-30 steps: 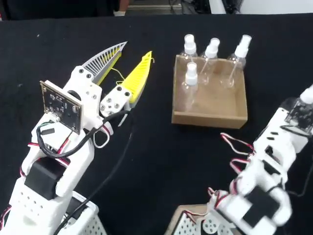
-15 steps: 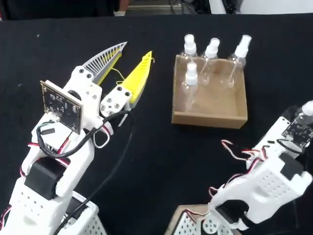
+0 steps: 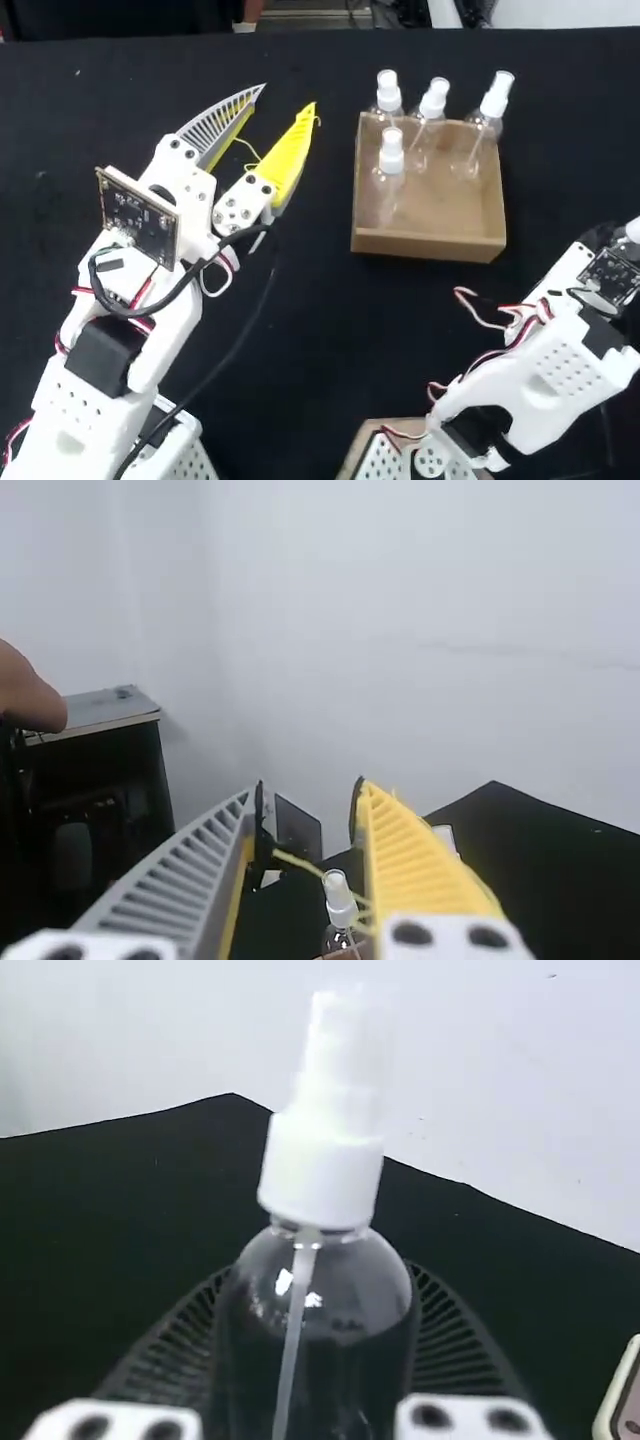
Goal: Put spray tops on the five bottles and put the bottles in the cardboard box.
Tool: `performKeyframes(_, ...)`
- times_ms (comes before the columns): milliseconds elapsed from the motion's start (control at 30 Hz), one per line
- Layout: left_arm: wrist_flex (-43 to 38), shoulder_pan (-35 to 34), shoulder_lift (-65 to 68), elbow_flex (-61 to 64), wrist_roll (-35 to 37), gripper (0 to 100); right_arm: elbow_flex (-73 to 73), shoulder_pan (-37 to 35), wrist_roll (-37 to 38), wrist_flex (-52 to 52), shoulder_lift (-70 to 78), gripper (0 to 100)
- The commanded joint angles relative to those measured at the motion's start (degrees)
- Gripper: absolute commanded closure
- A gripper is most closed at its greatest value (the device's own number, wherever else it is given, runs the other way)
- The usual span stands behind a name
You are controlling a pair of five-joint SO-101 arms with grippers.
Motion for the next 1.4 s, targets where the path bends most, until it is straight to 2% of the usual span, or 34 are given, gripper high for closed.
performKeyframes(0, -1.23, -0.66, -0.70, -1.01, -0.62, 84, 0.40, 0.79, 0.18, -0.44, 0.31, 84.3)
performKeyframes(133, -1.23, -0.66, -0.70, -1.01, -0.62, 84, 3.38, -1.32, 1.23, -1.41, -0.13, 84.2)
performKeyframes(233, -1.23, -0.66, -0.70, -1.01, -0.62, 84, 5.76, -3.25, 4.75, -4.75, -0.04, 84.2)
performKeyframes(433, -1.23, -0.66, -0.70, -1.01, -0.62, 84, 9.01, -4.31, 5.36, -12.31, -0.04, 84.1)
performKeyframes(867, -1.23, -0.66, -0.70, -0.92, -0.62, 84, 2.77, -0.53, 4.92, -1.32, -0.04, 84.1)
performKeyframes(933, -1.23, -0.66, -0.70, -0.92, -0.62, 84, 2.77, -0.97, 4.92, -0.09, -0.04, 81.8)
performKeyframes(1067, -1.23, -0.66, -0.70, -0.92, -0.62, 84, 2.86, -1.93, 4.92, -0.09, -0.04, 74.8)
performKeyframes(1367, -1.32, -0.66, -0.70, -0.84, -0.70, 84, 3.03, -2.11, 4.92, -0.09, -0.13, 74.0)
